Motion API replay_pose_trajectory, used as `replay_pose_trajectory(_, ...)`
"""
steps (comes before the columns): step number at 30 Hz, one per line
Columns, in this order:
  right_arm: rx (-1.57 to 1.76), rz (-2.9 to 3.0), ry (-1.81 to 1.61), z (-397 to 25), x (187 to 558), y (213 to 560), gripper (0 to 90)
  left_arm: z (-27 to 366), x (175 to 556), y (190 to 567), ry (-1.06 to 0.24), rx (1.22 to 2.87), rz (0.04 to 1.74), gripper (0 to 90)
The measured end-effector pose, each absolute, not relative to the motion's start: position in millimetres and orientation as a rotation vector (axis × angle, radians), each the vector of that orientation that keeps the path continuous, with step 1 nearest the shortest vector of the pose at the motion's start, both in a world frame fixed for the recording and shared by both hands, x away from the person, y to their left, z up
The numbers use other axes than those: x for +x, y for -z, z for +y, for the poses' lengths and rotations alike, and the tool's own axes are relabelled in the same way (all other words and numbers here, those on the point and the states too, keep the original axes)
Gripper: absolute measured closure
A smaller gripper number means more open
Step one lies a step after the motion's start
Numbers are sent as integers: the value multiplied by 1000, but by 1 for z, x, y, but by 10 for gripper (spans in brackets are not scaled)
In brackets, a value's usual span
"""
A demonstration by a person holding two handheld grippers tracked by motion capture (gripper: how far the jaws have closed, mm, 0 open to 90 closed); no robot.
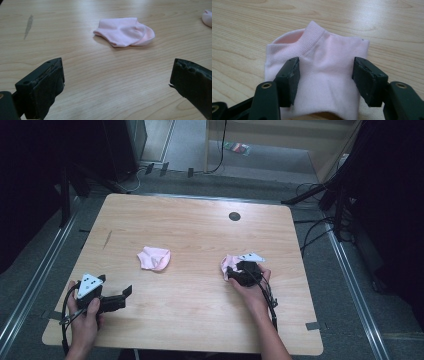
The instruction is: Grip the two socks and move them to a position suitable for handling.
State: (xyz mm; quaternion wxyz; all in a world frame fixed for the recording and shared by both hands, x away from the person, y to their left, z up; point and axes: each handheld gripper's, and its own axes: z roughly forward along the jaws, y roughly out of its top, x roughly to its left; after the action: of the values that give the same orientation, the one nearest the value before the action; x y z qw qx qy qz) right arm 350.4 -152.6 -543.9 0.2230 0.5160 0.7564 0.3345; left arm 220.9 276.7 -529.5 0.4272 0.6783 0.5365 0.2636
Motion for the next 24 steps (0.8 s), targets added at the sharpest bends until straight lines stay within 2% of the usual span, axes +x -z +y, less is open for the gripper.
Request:
replay_pose_trajectory(4,1416,2100,-919,-154,350,543,449,273,223,520,-642,1658,1359,0)
replay_pose_trajectory(6,1414,2100,-920,-155,350,543,551,269,223,516,-640,1657,1346,0)
replay_pose_trajectory(8,1399,2097,-937,-156,348,543,703,261,224,513,-641,1670,1327,0)
replay_pose_trajectory(11,1376,2105,-962,-156,346,544,804,252,225,511,-635,1680,1311,0)
replay_pose_trajectory(18,1480,2091,-1090,-166,348,540,848,234,233,505,-612,1667,1287,0)
replay_pose_trajectory(24,1408,2078,-1161,-164,331,518,851,215,240,503,-584,1672,1261,0)
